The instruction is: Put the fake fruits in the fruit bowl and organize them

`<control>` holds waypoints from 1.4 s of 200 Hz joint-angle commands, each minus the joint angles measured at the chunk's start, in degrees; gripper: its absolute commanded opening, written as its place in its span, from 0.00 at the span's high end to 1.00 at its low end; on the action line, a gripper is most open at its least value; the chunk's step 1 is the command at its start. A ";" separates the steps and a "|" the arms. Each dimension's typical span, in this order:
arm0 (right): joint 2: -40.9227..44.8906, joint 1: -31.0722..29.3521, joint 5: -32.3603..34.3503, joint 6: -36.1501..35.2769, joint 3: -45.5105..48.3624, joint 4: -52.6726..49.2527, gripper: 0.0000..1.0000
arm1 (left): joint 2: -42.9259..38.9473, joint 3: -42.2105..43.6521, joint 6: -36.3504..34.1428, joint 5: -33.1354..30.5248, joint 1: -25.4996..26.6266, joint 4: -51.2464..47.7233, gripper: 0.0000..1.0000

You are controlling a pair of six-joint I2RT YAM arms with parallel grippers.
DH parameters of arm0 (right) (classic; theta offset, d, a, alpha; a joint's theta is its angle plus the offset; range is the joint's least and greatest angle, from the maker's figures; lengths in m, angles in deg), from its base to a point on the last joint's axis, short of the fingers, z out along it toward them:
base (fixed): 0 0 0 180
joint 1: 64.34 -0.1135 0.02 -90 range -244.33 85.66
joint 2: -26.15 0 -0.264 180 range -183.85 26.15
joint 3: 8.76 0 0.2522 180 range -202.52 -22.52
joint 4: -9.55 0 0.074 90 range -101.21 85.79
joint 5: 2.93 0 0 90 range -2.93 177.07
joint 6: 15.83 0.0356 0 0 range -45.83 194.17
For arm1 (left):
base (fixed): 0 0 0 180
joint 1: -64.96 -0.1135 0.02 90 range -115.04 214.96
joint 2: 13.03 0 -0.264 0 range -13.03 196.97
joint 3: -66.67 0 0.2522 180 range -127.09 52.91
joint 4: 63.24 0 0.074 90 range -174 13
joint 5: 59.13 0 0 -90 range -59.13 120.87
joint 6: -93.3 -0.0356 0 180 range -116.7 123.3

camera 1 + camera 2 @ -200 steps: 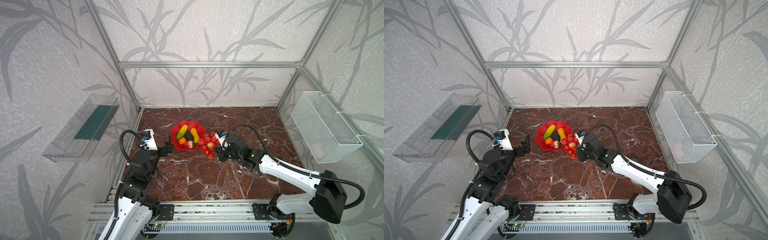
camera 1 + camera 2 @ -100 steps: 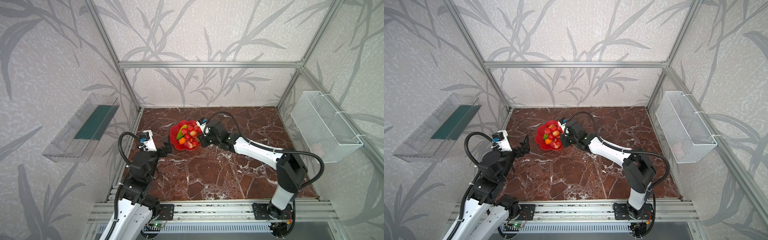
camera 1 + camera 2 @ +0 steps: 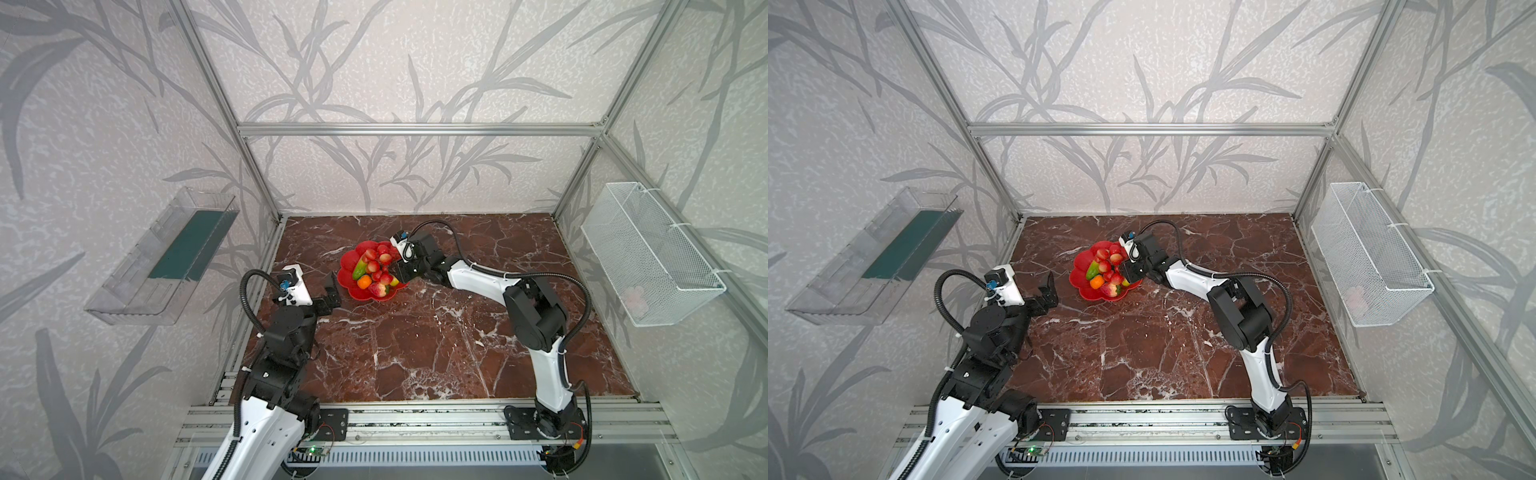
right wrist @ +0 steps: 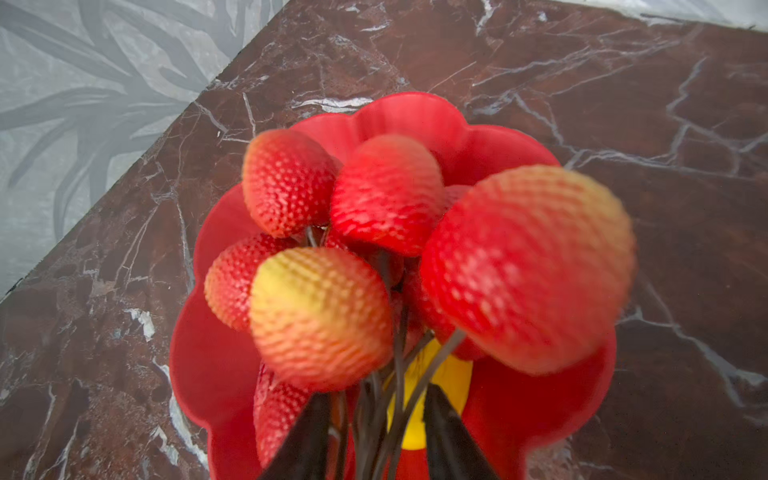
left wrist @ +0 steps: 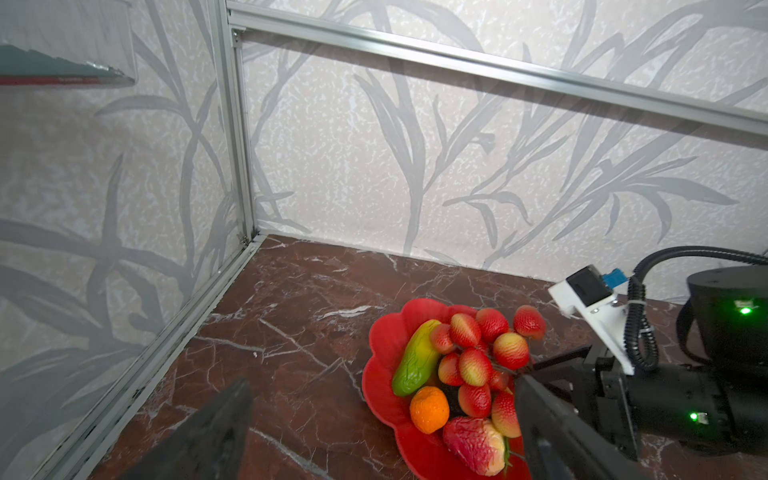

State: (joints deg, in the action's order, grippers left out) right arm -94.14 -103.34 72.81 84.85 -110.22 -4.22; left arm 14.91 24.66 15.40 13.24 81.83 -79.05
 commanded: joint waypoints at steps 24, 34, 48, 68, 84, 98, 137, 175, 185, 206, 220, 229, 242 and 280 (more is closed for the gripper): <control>6.19 1.52 -1.69 1.12 3.91 2.01 0.21 | 1.21 5.78 -2.81 -8.13 0.10 9.47 0.02; 9.48 1.98 -1.02 1.02 7.19 3.26 0.01 | 2.35 7.49 -4.30 -9.25 0.10 12.07 0.02; 15.20 2.80 0.87 0.63 12.97 5.14 0.01 | 5.39 9.83 -6.32 -11.13 0.00 16.76 0.02; 26.17 4.25 3.61 -0.68 24.06 9.21 0.01 | 12.43 12.62 -10.51 -12.30 -0.87 24.15 0.02; 35.79 5.43 8.24 -2.98 32.49 10.11 0.01 | 17.96 13.32 -12.37 -12.13 -2.38 27.66 0.01; 44.38 7.62 12.45 -4.08 38.80 8.46 0.01 | 22.36 14.21 -12.64 -9.75 -4.96 31.60 0.01; 63.79 17.42 19.59 -8.06 55.72 9.39 0.01 | 35.77 16.04 -10.72 -0.29 -12.63 44.36 0.00; 62.74 24.72 24.99 -13.50 66.28 22.04 0.01 | 49.39 13.39 -11.99 0.96 -15.30 57.00 0.01; 60.97 25.64 26.71 -14.73 68.64 27.55 0.01 | 49.83 10.78 -9.81 1.98 -15.81 51.34 0.01; 56.54 28.84 23.99 -15.55 72.79 39.88 0.01 | 58.95 10.84 -8.44 3.62 -16.86 60.08 0.01; 51.65 29.86 22.48 -16.32 73.35 47.50 0.01 | 62.60 10.41 -8.71 1.10 -16.66 64.15 0.01; 47.34 29.99 21.91 -17.43 73.12 51.94 0.01 | 58.19 7.51 -5.68 -1.19 -16.86 51.38 0.01; 41.04 30.36 20.29 -17.49 72.80 58.47 0.01 | 60.05 7.14 -6.40 -2.30 -16.81 54.28 0.01; 27.29 30.48 17.97 -17.97 73.04 72.16 0.01 | 62.24 7.14 -9.99 4.17 -16.59 57.83 0.01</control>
State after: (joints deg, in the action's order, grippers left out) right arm -62.12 -73.11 92.33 68.09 -37.04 52.28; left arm 76.22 33.45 6.46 14.70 65.28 -22.96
